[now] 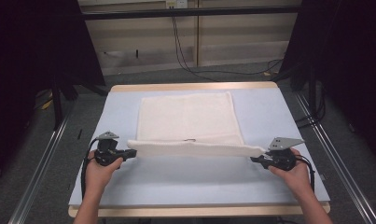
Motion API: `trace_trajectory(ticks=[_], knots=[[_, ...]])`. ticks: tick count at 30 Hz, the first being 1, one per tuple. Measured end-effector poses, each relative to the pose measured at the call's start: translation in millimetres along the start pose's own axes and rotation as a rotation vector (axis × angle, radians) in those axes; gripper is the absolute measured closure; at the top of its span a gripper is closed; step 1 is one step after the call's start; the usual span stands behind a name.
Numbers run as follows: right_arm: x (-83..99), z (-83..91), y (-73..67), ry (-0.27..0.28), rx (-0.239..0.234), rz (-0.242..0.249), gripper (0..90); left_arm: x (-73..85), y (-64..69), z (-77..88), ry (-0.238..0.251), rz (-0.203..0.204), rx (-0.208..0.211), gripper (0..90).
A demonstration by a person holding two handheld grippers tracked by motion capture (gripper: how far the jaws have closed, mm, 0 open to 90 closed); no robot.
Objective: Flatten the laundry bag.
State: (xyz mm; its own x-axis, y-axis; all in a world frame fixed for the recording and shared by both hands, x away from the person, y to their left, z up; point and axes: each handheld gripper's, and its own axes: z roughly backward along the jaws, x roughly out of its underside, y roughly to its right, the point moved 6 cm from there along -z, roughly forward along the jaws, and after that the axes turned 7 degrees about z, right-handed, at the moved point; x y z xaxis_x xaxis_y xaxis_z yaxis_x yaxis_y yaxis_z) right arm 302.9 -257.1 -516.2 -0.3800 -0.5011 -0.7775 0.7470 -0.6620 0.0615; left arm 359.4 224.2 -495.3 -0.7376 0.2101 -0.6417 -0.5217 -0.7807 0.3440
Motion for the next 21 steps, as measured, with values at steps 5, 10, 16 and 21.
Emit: trace_trajectory(ticks=[5, 10, 16, 21], knots=[[0.4, 1.0, 1.0, -0.005, 0.005, 0.002, 80.2, 0.1, -0.4, 1.4, 0.002, 0.002, 0.009, 86.8], [1.7, 1.0, 1.1, -0.019, 0.005, 0.009, 80.2, 0.4, 0.3, 1.7, 0.007, 0.008, 0.007, 86.7], [2.2, 3.6, 3.6, -0.007, 0.01, -0.005, 80.2, 0.5, 0.3, 1.8, 0.012, 0.017, 0.015, 86.4], [3.1, 6.6, 6.0, -0.002, 0.015, -0.019, 80.2, 0.8, -1.2, 3.5, 0.008, 0.013, 0.014, 84.9]])
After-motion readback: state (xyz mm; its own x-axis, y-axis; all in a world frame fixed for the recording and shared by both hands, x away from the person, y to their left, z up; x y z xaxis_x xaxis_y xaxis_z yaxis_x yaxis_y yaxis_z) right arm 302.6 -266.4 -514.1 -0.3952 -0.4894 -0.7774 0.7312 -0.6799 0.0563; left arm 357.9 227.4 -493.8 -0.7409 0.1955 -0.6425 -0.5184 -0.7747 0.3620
